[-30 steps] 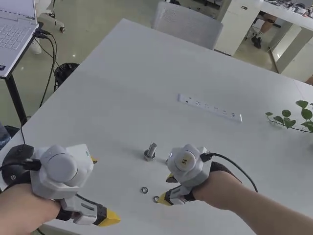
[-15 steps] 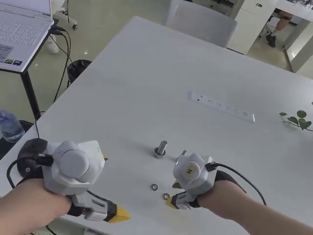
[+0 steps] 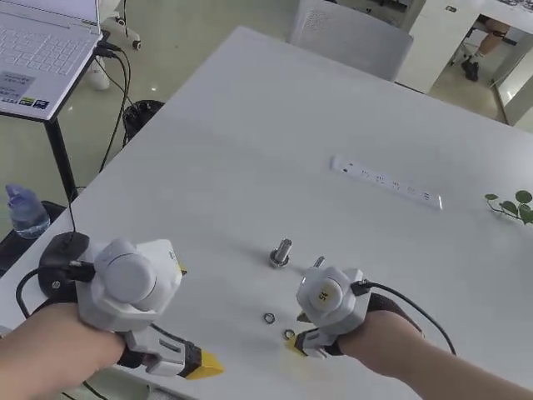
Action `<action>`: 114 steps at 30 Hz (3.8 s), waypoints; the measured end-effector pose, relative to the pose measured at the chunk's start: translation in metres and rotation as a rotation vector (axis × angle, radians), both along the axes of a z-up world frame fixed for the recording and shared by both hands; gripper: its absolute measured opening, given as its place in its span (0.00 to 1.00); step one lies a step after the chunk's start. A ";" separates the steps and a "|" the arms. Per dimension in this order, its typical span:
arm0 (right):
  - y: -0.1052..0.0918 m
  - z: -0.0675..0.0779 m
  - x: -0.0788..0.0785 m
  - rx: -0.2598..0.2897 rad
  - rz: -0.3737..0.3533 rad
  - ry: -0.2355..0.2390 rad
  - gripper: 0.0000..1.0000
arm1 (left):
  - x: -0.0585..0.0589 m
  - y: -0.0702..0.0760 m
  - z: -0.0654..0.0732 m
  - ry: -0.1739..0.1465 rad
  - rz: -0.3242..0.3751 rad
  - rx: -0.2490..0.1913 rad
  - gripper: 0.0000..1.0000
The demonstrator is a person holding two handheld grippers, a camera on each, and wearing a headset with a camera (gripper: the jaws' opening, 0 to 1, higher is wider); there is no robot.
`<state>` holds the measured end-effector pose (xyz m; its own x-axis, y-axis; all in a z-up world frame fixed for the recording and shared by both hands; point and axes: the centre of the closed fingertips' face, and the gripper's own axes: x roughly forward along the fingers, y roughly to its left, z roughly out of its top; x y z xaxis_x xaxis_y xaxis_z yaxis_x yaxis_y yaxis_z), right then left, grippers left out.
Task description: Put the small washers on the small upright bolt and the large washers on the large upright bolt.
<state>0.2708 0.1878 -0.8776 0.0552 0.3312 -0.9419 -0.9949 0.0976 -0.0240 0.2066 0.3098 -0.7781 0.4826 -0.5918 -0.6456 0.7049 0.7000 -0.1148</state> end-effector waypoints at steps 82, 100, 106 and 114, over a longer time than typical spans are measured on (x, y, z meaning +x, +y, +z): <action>-0.046 0.022 0.038 -0.084 -0.165 0.029 0.12 | -0.001 0.004 -0.005 0.013 -0.001 0.039 0.81; -0.035 0.052 0.087 -0.067 -0.151 -0.033 0.12 | -0.001 0.006 0.000 0.010 0.001 0.054 0.81; -0.031 0.058 0.099 -0.068 -0.134 -0.049 0.12 | 0.001 0.007 -0.001 0.013 0.010 0.060 0.80; -0.018 0.067 0.113 -0.052 -0.121 -0.063 0.12 | 0.000 0.008 0.000 0.015 0.019 0.063 0.80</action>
